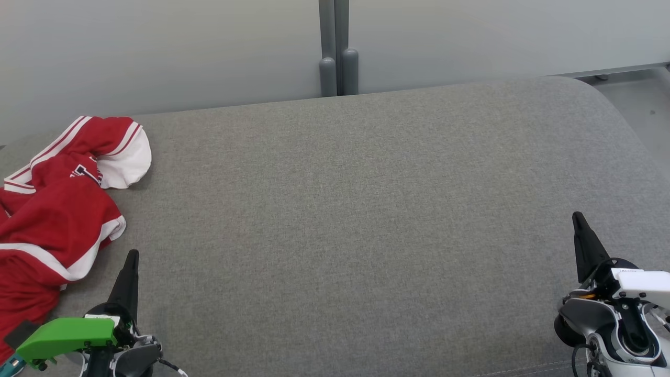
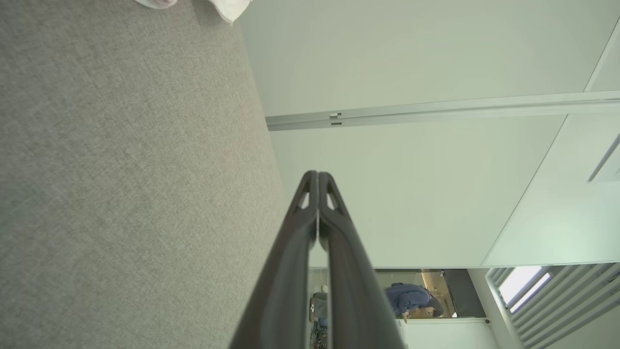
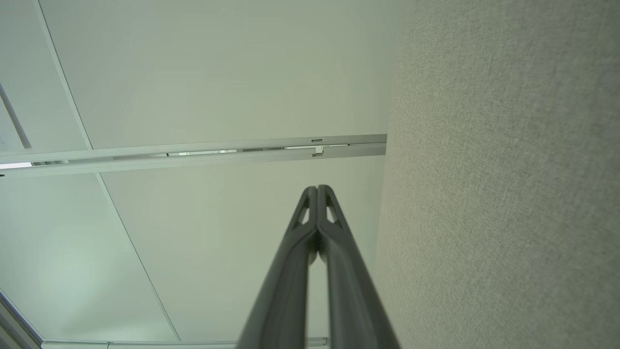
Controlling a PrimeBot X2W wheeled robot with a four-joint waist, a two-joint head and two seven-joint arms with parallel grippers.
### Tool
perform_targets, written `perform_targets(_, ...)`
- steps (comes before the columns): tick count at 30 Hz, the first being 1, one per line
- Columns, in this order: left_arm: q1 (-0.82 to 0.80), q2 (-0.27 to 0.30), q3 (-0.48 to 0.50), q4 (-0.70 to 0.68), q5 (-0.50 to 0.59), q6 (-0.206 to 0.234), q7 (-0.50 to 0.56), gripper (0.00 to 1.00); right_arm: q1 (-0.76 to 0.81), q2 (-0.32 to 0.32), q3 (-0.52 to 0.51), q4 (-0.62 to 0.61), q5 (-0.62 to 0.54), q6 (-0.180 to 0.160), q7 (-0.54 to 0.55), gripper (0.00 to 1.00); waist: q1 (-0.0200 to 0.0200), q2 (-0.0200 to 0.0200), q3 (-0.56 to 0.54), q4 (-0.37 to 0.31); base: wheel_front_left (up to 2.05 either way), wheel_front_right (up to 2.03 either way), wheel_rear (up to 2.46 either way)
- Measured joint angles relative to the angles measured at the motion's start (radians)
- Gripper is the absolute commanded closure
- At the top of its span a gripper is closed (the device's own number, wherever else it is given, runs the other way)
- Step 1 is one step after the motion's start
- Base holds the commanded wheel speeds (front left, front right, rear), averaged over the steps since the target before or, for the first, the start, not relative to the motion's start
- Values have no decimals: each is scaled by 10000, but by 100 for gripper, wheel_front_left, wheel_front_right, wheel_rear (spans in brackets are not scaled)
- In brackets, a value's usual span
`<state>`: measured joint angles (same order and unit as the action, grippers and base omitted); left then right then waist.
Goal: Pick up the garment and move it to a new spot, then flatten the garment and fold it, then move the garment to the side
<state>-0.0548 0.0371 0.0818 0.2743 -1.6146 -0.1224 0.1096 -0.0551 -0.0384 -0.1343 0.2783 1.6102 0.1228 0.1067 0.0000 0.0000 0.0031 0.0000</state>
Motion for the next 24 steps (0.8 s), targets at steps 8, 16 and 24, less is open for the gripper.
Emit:
perform_targets(8,0,0,0,0,0,0,0,100,0,0,0,0,0,0,0,100,0,0,0,0,0,0,0)
perform_targets(16,0,0,0,0,0,0,0,100,0,0,0,0,0,0,0,100,0,0,0,0,0,0,0)
perform_targets(24,0,0,0,0,0,0,0,100,0,0,0,0,0,0,0,100,0,0,0,0,0,0,0)
